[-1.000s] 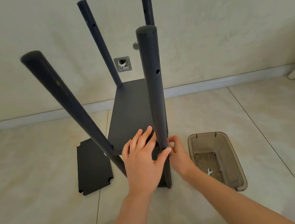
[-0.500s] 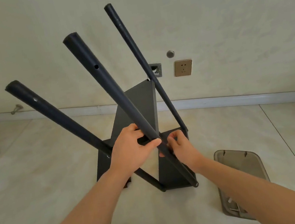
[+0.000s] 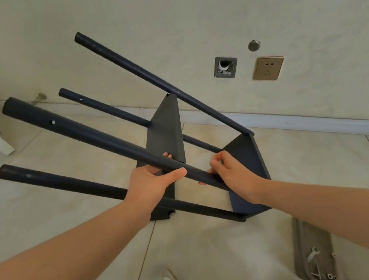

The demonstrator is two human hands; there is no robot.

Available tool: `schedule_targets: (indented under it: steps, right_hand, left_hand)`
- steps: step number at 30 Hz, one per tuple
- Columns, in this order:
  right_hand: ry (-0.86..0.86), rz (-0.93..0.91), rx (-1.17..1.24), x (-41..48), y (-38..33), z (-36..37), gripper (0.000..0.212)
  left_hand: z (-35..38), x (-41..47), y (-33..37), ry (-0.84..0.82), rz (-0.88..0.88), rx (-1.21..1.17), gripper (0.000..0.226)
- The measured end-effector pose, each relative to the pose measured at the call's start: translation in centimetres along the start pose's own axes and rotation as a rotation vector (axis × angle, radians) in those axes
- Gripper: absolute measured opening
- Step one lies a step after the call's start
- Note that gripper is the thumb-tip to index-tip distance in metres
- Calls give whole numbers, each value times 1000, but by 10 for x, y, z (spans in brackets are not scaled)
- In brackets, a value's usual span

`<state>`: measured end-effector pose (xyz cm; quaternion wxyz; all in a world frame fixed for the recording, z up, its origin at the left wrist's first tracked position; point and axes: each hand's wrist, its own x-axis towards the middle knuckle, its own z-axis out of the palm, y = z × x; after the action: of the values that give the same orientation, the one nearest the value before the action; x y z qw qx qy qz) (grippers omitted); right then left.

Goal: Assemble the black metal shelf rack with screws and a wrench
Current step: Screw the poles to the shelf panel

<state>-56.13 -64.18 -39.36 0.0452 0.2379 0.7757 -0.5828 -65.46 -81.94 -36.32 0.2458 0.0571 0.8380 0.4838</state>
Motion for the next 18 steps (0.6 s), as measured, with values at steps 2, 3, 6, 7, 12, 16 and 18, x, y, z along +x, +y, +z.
schedule_targets:
  steps: [2,3,6,7,12,16,18]
  right_hand:
    - [-44,13,-55,5,0,3,13]
    - [-62,23,-81,8,0,6,11]
    - [-89,24,-163,16,4,13,7]
    - [-95,13,-192,18,7,16,7]
    - [-93,-35,-215,22,24,35,6]
    - [-86,-37,-198,21,35,50,10]
    - [-68,-35,-191,23,41,57,11]
  left_hand:
    - [-5,5,-12,-9,-71,-36,41]
    - [-7,7,-17,-14,-104,-43,52]
    - [-8,13,-37,-34,-177,-100,67]
    - [-6,14,-44,-34,-196,-138,66]
    - [0,13,-82,-25,-273,-289,41]
    - [2,9,-108,-36,-280,-359,40]
    - [4,9,-118,-47,-277,-382,53]
